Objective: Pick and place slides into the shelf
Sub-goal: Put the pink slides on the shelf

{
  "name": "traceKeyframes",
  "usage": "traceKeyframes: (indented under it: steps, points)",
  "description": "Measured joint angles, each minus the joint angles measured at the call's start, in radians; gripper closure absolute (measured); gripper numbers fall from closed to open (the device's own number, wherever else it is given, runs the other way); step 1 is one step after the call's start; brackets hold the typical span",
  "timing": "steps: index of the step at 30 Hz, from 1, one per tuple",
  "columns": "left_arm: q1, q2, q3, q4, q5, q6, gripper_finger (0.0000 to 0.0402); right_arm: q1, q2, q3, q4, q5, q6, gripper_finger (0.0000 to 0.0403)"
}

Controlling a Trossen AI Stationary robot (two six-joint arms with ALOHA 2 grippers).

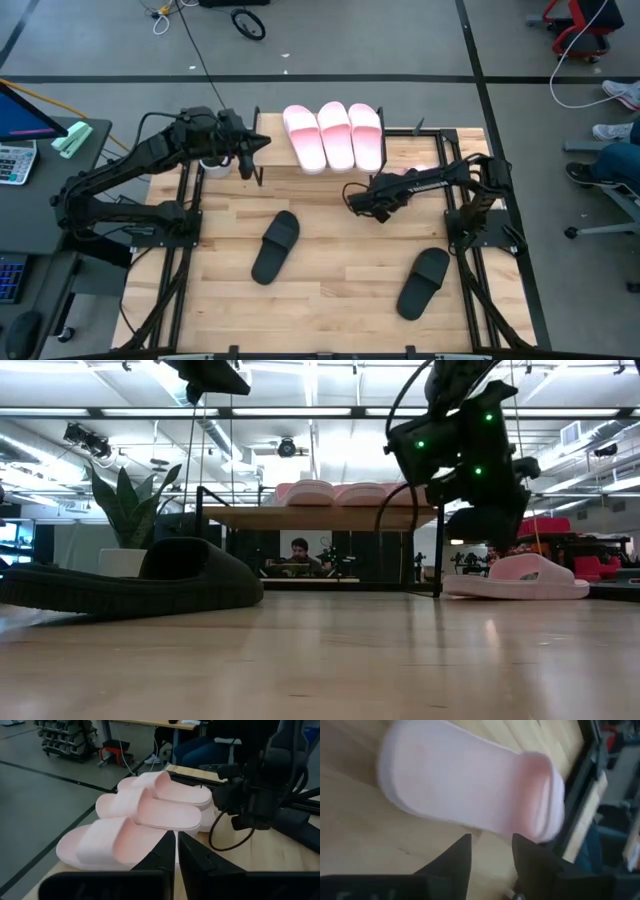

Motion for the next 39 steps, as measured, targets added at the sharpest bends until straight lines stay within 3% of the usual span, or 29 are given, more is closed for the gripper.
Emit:
traceKeyframes:
  steps: [8,27,36,39]
  points:
    - [0.0,0.0,0.0,-0.045,0.0,0.002,0.0368,-0.017,0.0,0.0,-0.033,0.077,-0.021,0.0251]
    - [0.0,0.0,0.0,-0.169,0.0,0.0,0.0382,-0.1,0.0,-0.203,0.043,0.063,-0.001,0.0252]
    - [0.0,0.0,0.0,-0.17,0.0,0.0,0.0383,-0.118,-0.006,-0.18,0.054,0.034,0.025,0.0252]
    - [0.0,0.0,0.0,-0.17,0.0,0.0,0.0387,-0.102,-0.025,-0.178,0.065,0.095,0.026,0.0252]
